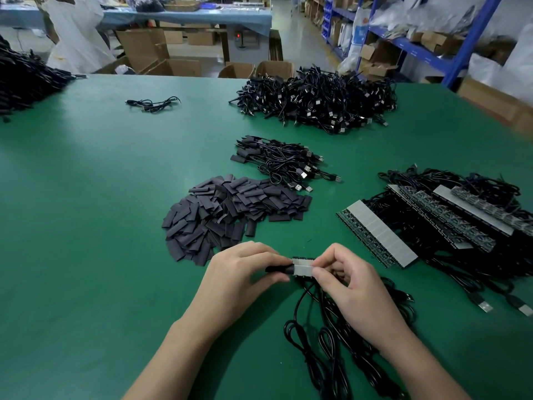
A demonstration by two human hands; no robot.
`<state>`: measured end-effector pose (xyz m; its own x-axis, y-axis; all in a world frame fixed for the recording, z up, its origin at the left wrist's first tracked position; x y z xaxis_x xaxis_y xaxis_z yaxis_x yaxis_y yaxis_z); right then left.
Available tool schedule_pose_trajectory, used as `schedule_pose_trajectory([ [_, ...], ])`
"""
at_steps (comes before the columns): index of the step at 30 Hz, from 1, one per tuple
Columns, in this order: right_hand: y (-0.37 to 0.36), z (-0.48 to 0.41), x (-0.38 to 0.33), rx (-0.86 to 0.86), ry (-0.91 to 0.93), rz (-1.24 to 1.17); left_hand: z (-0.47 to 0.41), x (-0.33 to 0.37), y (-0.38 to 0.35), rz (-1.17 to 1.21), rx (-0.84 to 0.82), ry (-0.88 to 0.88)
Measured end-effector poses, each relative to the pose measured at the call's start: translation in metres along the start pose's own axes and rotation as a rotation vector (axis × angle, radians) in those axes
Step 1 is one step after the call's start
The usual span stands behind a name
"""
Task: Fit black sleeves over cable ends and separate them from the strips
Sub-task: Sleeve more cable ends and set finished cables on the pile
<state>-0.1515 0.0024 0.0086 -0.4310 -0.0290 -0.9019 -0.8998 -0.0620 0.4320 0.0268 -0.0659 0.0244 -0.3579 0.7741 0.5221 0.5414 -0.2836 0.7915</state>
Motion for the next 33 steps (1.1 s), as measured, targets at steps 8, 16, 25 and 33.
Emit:
schedule_pose_trajectory([
  [8,0.0,-0.001,0.003,-0.011,-0.035,-0.086,0.002,0.0,-0.003,-0.041,0.033,-0.009],
  [16,-0.005,-0.001,-0.005,-0.068,-0.006,-0.104,0.001,0.007,-0.008,-0.043,0.035,-0.04],
  [25,0.002,-0.002,0.0,-0.026,-0.086,0.101,0.002,0.008,-0.003,-0.036,0.07,-0.049],
  [33,0.002,0.0,-0.003,0.008,-0.032,0.123,0.001,0.013,-0.002,-0.122,0.059,-0.074],
])
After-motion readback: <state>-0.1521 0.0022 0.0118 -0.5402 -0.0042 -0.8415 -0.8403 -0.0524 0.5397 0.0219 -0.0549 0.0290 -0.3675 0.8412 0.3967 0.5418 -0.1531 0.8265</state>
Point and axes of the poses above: each hand's wrist, its own z-axis away from the middle knuckle, its own y-axis out of the back of the hand, x = y × z, the point moved 7 cm from there along -z, towards the middle knuckle, and after that the axes turned 15 degrees about -x, right-handed, at the moved point
